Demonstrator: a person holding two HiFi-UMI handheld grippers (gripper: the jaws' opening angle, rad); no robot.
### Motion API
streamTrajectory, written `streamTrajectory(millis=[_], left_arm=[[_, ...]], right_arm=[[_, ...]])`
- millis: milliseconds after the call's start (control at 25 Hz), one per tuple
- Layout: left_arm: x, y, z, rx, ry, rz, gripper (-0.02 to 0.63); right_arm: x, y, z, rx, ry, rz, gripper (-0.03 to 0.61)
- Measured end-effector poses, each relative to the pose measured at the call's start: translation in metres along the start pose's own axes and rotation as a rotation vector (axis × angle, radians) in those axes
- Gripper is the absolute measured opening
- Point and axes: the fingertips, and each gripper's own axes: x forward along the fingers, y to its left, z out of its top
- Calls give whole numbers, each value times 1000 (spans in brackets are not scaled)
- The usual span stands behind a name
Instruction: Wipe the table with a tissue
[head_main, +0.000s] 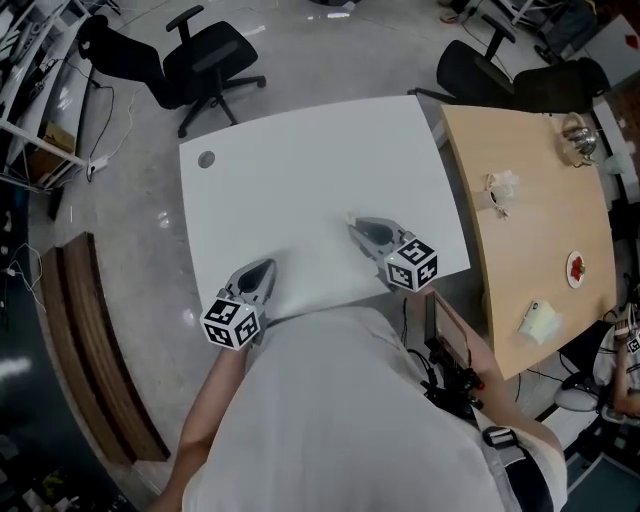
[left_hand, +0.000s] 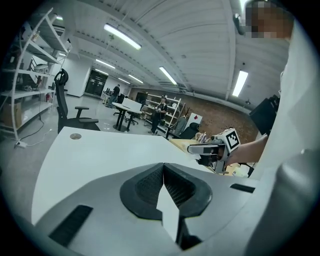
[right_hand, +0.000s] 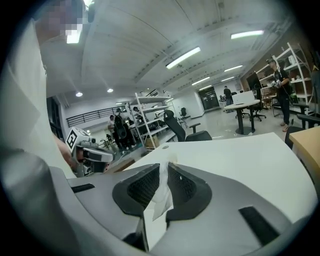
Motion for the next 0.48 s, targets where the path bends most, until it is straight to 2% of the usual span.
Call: streamTrajectory(millis=[240,480], left_arm=[[3,-16,-3,17,-11,4,6],[8,-18,10,56,-45,24,6]], right_arm=[[-20,0,-8,-10,-17,-8,55],[-15,-5,12,-73,-24,20,55]])
